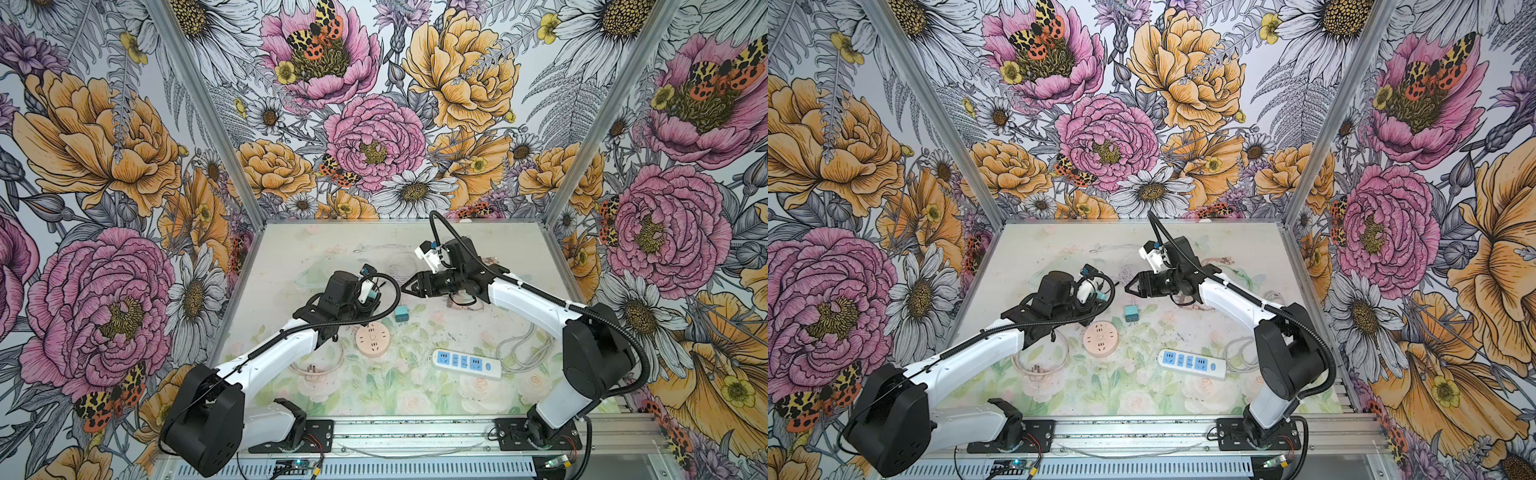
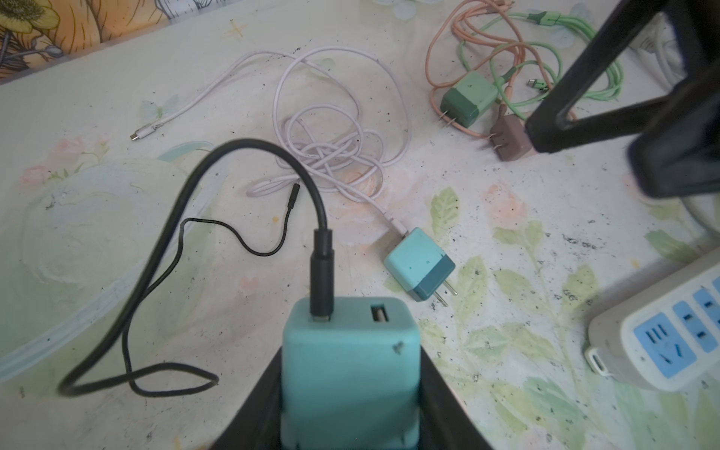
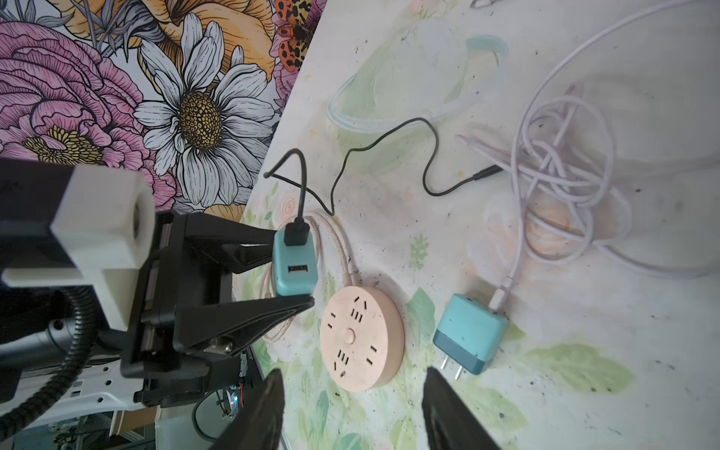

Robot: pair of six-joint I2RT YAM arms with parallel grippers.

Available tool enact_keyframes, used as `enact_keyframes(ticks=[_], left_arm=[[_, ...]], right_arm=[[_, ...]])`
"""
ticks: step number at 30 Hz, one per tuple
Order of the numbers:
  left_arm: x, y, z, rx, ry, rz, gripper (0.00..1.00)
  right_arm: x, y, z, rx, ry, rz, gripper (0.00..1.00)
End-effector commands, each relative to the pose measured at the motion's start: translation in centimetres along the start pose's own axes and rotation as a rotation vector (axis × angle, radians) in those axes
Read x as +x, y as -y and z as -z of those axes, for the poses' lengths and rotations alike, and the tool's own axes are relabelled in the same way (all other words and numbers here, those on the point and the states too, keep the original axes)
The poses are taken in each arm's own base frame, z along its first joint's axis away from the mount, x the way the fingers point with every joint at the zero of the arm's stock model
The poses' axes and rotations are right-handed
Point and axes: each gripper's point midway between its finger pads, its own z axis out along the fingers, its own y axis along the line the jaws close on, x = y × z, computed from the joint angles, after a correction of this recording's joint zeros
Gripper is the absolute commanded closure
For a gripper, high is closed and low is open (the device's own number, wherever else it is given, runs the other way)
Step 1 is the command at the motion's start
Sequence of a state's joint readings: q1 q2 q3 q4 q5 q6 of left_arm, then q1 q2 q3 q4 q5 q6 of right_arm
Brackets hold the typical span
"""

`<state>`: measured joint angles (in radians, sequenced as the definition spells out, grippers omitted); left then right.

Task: Insert plugs into power strip
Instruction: Pick up the plug from the top-center of the table, then pass the plug.

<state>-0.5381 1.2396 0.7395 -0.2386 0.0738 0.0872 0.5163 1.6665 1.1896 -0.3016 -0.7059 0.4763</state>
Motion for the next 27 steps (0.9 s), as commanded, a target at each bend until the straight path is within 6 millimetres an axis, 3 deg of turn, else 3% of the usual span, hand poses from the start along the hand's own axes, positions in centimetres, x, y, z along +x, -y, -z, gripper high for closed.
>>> enact_keyframes(ticks=[1,11,20,27], left_arm=[[-1.3,1.6,0.3,0.047,0.062,-0.058,0.62],[0.0,3.0,-0.1,0.055,0.023,-0.126,0.63],[-0.6,3.6,0.1,0.08,0.038,-0.161,0.63],[-0.6,4.4,-0.1,0.111,0.036,-0.184,0.63]], right_arm=[[-0.8,-1.7,-0.6,-0.075,-0.004,0.046,0.42],[-0.1,-3.0,-2.1,-0.143,-0.059,0.061,0.43],[1.7,-2.5,-3.4,-0.178,-0.125,0.015,0.45],[1.9,-2.5,-3.7,-0.186,-0.138,0.004,0.45]])
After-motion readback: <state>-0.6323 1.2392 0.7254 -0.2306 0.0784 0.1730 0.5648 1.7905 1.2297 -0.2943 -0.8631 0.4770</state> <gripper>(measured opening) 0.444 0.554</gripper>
